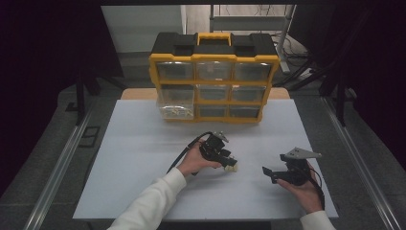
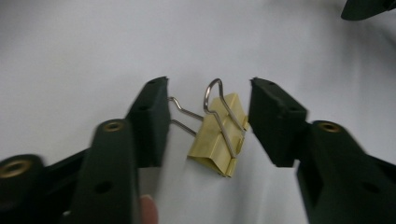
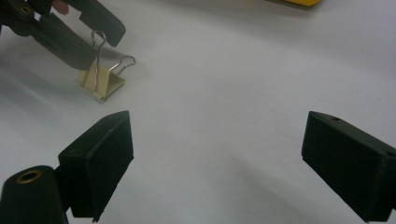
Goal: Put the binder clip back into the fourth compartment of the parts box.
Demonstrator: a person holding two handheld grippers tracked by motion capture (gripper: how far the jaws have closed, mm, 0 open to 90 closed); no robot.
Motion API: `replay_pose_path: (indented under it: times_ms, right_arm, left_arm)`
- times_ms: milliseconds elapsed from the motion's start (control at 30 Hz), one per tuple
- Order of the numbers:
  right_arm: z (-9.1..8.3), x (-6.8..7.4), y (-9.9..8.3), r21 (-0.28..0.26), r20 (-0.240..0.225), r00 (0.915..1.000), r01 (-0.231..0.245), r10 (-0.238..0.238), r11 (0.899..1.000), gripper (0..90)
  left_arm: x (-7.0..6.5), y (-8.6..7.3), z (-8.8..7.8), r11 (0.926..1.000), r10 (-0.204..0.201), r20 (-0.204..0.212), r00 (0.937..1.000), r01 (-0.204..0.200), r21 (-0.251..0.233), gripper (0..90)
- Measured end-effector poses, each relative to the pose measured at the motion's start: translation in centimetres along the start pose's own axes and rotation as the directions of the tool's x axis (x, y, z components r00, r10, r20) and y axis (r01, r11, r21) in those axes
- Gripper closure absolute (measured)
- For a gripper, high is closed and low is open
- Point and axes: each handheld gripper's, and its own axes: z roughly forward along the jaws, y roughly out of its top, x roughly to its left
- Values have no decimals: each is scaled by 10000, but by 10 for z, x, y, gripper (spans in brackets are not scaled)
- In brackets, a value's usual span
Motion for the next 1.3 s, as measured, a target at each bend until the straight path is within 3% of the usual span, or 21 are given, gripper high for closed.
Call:
replay_pose_path:
  times_ms: [167,300,433,667,900,1300]
  right_arm:
    - [0,0,0,-2,7,10000,-2,2,10000,95]
    - [-1,0,0,-9,20,10000,-23,23,10000,95]
    - [0,0,0,-1,31,10000,-12,12,10000,95]
    - [-1,0,0,-1,53,10000,-14,14,10000,96]
    - [-1,0,0,-16,68,10000,-31,31,10000,96]
    - [-1,0,0,-19,77,10000,-26,26,10000,96]
  left_arm:
    - [-2,0,1,10000,-62,326,9994,60,62,717]
    - [-2,1,-2,9997,-194,977,9950,206,-112,822]
    - [-6,2,-5,9999,-164,1126,9935,164,13,886]
    - [-8,2,-6,9999,-134,1005,9948,132,28,889]
    - [-8,3,-11,9995,-66,870,9962,93,-301,889]
    - [-12,0,-34,9965,29,635,9980,24,-831,889]
